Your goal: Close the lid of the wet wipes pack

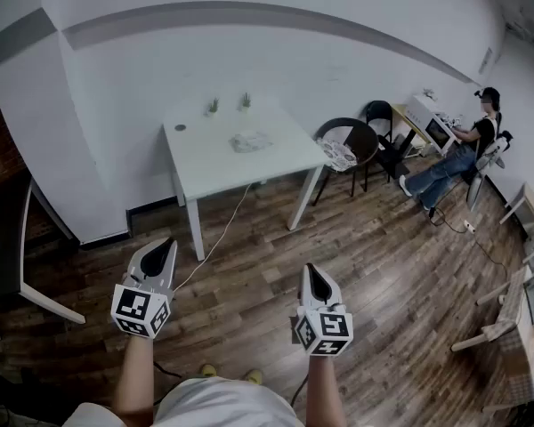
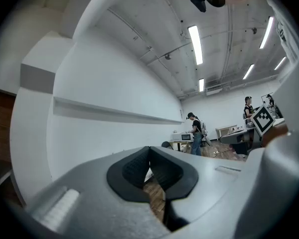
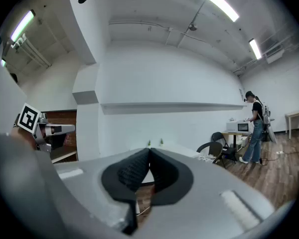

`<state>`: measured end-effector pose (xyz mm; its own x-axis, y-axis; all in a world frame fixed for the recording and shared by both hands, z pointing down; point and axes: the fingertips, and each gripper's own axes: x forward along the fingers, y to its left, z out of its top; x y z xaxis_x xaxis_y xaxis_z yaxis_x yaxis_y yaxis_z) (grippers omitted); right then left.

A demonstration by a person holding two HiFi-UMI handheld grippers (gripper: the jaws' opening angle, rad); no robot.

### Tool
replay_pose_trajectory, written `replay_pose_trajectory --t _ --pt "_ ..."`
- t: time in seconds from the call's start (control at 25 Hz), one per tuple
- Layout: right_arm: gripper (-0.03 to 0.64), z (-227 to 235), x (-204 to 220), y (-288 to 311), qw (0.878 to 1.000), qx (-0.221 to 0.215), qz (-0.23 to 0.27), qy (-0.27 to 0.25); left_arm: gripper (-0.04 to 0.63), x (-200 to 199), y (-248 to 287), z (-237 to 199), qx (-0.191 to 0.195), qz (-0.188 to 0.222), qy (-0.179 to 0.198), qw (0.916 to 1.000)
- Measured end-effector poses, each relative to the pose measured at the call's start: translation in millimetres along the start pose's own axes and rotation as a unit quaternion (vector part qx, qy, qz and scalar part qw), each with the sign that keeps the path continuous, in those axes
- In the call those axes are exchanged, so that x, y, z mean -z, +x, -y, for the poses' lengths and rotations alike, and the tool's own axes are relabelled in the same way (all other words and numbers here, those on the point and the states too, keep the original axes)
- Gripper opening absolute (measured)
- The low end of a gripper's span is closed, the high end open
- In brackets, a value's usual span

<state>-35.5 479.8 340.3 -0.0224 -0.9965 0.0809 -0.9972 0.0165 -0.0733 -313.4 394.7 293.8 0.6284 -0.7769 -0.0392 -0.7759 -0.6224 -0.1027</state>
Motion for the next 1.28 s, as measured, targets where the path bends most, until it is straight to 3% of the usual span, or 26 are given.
replay_pose_trajectory --t 0.96,1.28 --pt "0.006 15 6 -9 1.0 -0.006 -0.004 -0.001 0.006 2 2 26 0.009 -0.01 0.005 0.9999" --pt "0.094 27 11 -8 1.0 -0.014 -0.006 0.002 0.006 3 5 40 0.007 -0.015 0.011 0.9998"
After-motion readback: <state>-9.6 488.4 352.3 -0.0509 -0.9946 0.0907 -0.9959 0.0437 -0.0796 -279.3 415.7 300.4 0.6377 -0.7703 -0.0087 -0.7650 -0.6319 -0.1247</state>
